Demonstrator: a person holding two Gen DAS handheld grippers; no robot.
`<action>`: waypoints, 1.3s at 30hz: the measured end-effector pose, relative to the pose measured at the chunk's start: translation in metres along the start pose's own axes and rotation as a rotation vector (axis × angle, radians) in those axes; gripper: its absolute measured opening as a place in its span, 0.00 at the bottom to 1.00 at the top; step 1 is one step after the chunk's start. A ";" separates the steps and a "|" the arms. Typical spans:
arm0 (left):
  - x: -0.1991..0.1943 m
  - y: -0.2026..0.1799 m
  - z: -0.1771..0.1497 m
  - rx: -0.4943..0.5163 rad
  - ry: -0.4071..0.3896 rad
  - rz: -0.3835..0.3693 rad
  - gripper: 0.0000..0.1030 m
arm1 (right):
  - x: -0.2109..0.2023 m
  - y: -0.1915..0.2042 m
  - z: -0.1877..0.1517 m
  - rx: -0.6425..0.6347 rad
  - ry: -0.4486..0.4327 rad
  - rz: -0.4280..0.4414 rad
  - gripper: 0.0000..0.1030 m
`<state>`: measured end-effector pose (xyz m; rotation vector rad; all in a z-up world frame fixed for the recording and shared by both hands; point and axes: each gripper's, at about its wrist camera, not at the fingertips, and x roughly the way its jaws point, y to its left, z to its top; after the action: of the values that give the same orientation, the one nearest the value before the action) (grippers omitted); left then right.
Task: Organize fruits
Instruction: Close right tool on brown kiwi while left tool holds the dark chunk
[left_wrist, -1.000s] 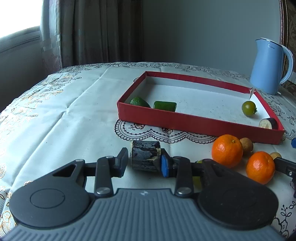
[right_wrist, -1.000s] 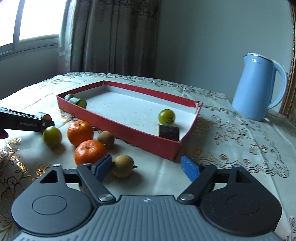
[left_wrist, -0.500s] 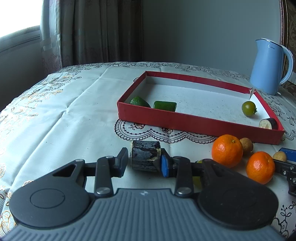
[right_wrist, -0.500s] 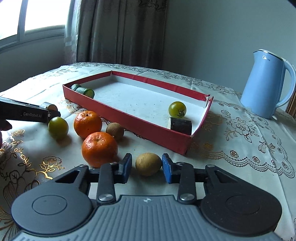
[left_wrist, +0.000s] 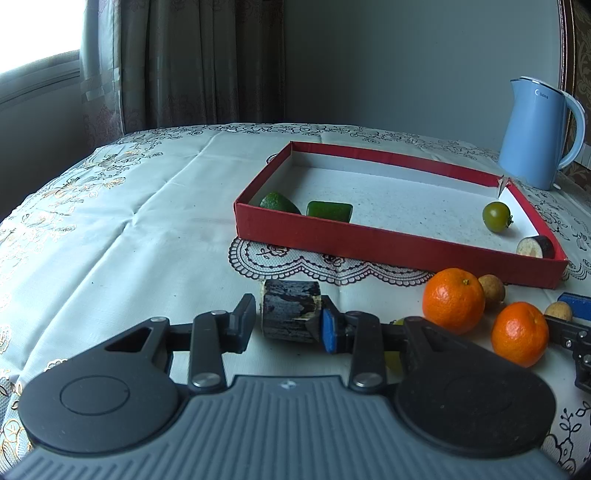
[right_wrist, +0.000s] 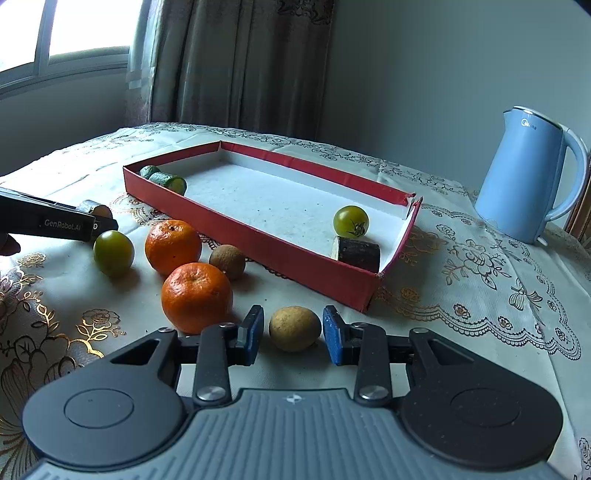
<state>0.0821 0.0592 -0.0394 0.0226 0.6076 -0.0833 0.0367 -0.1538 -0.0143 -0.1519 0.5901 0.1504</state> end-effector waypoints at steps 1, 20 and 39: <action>0.000 0.000 0.000 0.001 0.000 0.001 0.32 | 0.000 0.000 0.000 0.002 -0.001 -0.002 0.33; -0.002 0.002 0.000 -0.004 -0.005 -0.008 0.29 | -0.002 -0.002 0.001 0.000 -0.022 -0.030 0.28; -0.003 0.002 0.000 -0.008 -0.004 -0.014 0.28 | -0.002 -0.006 0.005 0.014 0.008 -0.025 0.28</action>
<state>0.0798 0.0618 -0.0382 0.0107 0.6037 -0.0946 0.0394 -0.1589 -0.0087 -0.1467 0.5966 0.1218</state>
